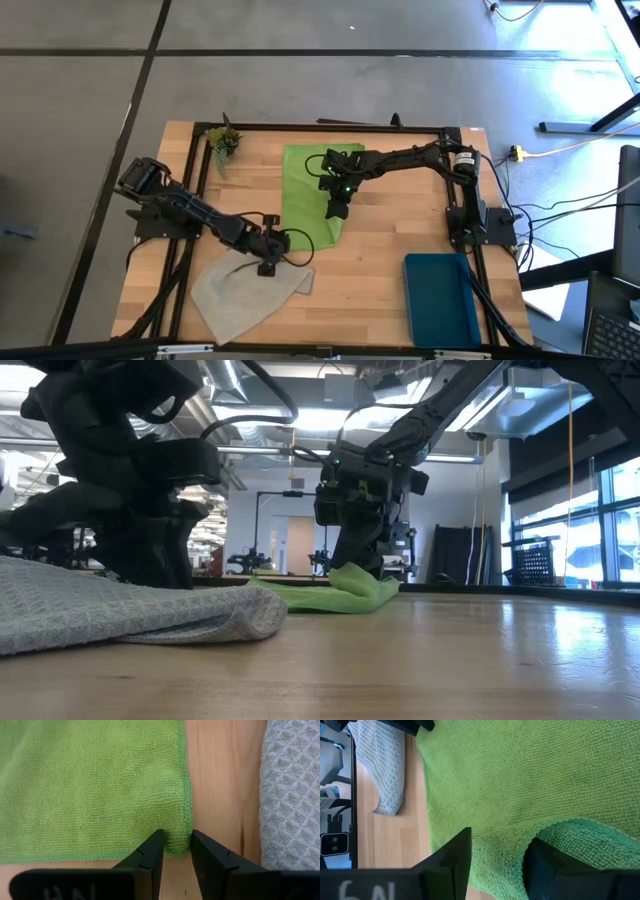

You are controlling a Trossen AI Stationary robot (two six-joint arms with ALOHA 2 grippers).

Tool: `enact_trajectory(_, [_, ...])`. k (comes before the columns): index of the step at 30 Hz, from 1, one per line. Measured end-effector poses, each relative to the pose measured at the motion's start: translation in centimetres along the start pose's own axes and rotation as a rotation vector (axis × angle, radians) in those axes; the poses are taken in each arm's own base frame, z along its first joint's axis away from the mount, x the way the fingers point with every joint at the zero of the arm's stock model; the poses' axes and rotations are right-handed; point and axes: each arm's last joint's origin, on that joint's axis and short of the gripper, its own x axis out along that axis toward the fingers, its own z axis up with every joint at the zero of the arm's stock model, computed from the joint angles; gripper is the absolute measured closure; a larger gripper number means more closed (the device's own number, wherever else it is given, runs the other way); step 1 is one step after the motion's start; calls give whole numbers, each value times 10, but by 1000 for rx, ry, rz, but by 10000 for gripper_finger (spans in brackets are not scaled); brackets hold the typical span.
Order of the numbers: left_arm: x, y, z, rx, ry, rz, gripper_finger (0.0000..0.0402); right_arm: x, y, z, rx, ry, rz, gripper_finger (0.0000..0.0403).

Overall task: Roll microfiber towels into tight, uniform cylinder then place into a basket
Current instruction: Roll the green microfiber cloth

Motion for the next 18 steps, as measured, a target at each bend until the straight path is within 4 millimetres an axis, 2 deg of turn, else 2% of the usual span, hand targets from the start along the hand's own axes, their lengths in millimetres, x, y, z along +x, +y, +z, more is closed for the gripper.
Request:
enact_trajectory(7, [-1, 0, -1, 2, 12, -5, 392, 0, 0, 0, 4, 3, 1, 256])
enact_trajectory(18, [0, 7, -8, -63, 44, 165, 401, 2, 7, -17, 163, 158, 97, 256])
